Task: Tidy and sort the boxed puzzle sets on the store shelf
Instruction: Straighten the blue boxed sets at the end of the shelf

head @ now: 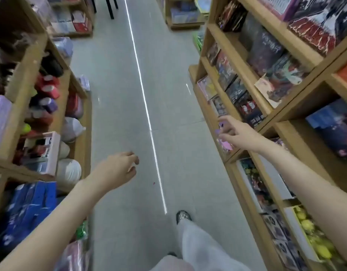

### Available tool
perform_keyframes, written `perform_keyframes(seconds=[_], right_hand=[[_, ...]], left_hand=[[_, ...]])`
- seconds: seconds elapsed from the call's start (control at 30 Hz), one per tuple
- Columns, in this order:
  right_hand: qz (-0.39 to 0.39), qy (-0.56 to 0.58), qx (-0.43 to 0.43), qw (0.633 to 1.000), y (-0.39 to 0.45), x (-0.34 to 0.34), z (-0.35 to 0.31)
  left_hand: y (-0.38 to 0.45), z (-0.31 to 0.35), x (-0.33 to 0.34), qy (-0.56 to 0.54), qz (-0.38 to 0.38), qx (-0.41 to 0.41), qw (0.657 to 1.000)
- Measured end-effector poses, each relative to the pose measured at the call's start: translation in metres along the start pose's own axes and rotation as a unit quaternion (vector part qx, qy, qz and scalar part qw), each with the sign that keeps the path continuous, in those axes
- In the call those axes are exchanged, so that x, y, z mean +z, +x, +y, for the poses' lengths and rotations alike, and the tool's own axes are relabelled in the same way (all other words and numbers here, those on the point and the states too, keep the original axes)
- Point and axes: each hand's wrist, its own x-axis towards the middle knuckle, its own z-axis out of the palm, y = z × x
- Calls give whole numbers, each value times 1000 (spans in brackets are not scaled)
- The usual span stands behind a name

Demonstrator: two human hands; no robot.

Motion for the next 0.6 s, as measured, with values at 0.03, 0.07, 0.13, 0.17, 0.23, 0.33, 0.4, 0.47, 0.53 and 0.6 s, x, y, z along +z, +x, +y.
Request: perform_keyframes(seconds=[0.03, 0.07, 0.13, 0.17, 0.23, 0.33, 0.4, 0.47, 0.53, 0.6], right_hand=[[14, 92, 34, 995, 19, 4, 4], [29, 157, 64, 985, 33, 5, 4], [52, 306, 126, 942, 71, 13, 8], [51, 369, 153, 916, 95, 15, 8], [39, 440, 185, 878, 147, 13, -2], [37, 449, 188, 873, 237, -12, -40], [34, 430, 145, 890, 296, -33, -73], [33, 402, 110, 909, 351, -48, -112], [29, 359, 69, 930, 406, -53, -141], [3, 307, 53, 950, 459, -51, -165]], left_hand=[[17, -4, 5, -46, -9, -18, 999], [34, -9, 5, -95, -9, -36, 995], [77, -11, 7, -204, -11, -75, 976], [103, -16, 6, -265, -6, -97, 959], [155, -28, -8, -415, 2, -155, 897], [222, -51, -52, -541, 14, -212, 814], [264, -75, -88, -544, 29, -221, 809], [299, -105, -116, -506, 42, -217, 834], [332, -135, -133, -445, 46, -218, 868], [372, -167, -142, -386, 37, -229, 893]])
